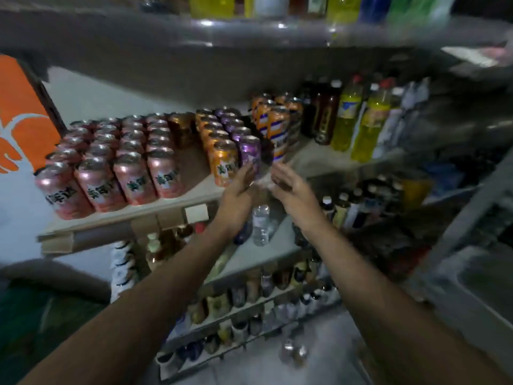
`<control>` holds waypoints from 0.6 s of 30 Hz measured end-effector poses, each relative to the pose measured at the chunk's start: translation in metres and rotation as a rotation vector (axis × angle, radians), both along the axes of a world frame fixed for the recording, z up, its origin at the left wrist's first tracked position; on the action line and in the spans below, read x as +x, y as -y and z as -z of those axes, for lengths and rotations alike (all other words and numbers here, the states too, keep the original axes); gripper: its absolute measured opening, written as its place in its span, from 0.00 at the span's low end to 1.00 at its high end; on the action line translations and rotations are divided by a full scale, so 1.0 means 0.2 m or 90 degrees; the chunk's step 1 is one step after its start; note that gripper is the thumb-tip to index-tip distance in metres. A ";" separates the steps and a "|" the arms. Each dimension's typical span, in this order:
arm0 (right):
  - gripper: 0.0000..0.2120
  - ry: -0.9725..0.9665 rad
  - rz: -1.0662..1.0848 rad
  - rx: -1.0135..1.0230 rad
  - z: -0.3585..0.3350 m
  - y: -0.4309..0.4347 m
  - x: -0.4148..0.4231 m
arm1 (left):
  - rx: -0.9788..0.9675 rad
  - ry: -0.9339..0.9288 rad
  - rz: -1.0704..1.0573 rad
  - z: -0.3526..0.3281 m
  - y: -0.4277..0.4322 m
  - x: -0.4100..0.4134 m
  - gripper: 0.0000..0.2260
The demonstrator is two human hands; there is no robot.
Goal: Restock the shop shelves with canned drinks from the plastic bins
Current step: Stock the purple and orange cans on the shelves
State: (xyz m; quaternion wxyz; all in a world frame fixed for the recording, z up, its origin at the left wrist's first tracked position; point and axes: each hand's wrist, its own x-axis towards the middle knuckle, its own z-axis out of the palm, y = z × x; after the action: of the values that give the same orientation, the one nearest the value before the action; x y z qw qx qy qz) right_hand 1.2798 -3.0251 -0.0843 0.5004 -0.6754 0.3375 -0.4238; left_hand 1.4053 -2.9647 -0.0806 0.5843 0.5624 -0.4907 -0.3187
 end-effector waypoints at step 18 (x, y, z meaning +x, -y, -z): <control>0.23 -0.074 0.124 0.270 2.45 -0.17 -0.86 | 0.303 -0.026 0.042 2.46 -0.11 -0.66 0.23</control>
State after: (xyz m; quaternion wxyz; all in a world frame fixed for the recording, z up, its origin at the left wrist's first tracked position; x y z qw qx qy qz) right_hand 1.1069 -2.9911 -0.5741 0.5675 -0.5427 0.5109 -0.3498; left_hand 1.2728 -2.9424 -0.5731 0.4347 0.6612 -0.4077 -0.4556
